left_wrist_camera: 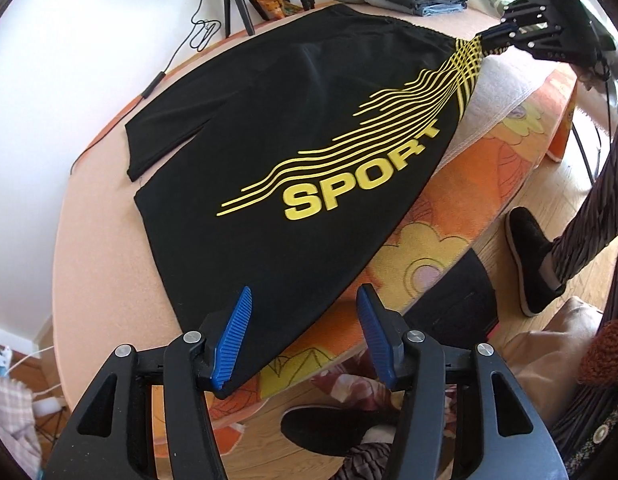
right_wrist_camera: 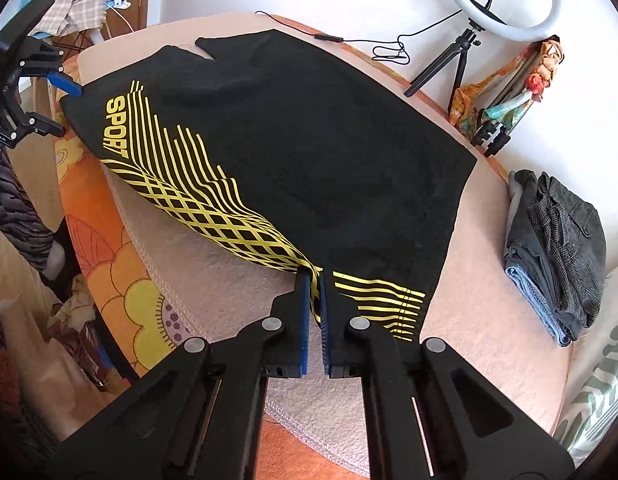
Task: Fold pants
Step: 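Lift the gripped edge with both grippers and fold it over the other leg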
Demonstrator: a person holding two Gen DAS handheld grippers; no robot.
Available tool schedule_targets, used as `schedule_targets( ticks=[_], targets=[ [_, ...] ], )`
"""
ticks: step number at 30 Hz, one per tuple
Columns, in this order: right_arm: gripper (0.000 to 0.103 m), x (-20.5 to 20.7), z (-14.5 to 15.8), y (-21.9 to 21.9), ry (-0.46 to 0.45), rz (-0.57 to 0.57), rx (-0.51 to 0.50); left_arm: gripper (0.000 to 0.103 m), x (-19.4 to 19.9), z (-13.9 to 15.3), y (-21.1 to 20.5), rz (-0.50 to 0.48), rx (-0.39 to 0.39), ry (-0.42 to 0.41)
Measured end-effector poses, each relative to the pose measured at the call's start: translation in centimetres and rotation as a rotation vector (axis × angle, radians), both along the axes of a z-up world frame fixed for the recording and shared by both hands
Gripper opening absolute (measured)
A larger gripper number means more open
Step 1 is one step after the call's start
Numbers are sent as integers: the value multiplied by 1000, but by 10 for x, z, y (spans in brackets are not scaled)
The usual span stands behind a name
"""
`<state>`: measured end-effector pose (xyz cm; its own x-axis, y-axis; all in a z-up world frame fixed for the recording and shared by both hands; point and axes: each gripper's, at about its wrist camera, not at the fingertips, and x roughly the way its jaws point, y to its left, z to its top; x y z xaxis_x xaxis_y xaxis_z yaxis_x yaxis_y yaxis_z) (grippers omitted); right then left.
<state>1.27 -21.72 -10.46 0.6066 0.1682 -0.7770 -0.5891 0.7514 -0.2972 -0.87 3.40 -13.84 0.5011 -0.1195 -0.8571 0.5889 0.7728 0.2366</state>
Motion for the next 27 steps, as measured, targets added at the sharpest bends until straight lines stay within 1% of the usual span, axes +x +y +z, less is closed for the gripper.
schedule_targets(
  ticks=[1, 2, 3, 4, 5, 6, 9, 14, 17, 19, 20, 21, 23, 26, 27],
  targets=[
    [5, 1, 1, 1, -3, -1, 2, 52, 2, 1, 2, 7, -11, -3],
    [5, 1, 2, 1, -4, -1, 5, 50, 4, 2, 3, 23, -4, -8],
    [5, 1, 2, 1, -3, -1, 8, 40, 6, 2, 4, 33, 4, -13],
    [5, 1, 2, 1, 0, 0, 10, 21, 8, 2, 6, 34, 2, -10],
    [5, 1, 1, 1, 3, 1, 10, 11, 9, 2, 8, 25, -17, 3],
    [5, 1, 0, 0, 7, 0, 12, 4, 9, 2, 9, 13, -43, 15],
    [5, 0, -3, -2, 20, -1, 17, 3, 7, 4, 11, -12, -78, 5],
    [5, 0, -14, -5, 41, 8, -2, 1, 11, 14, 12, -9, -131, -32],
    [6, 1, -19, -8, 54, 9, -10, 1, 15, 19, 12, -3, -141, -53],
    [15, 2, -22, -12, 59, 1, -25, 1, 18, 22, 14, 3, -160, -53],
    [26, 2, -24, -13, 54, -3, -41, 1, 19, 24, 15, 2, -166, -57],
    [34, 1, -26, -14, 43, -8, -63, 1, 20, 25, 15, 2, -173, -62],
    [35, 0, -28, -16, 27, -12, -92, 1, 22, 28, 17, 4, -190, -63],
    [34, -1, -28, -16, 31, -5, -91, 1, 26, 31, 16, 7, -202, -70],
    [25, -4, -27, -14, 12, 1, -107, 1, 26, 33, 17, 10, -206, -74]
  ],
)
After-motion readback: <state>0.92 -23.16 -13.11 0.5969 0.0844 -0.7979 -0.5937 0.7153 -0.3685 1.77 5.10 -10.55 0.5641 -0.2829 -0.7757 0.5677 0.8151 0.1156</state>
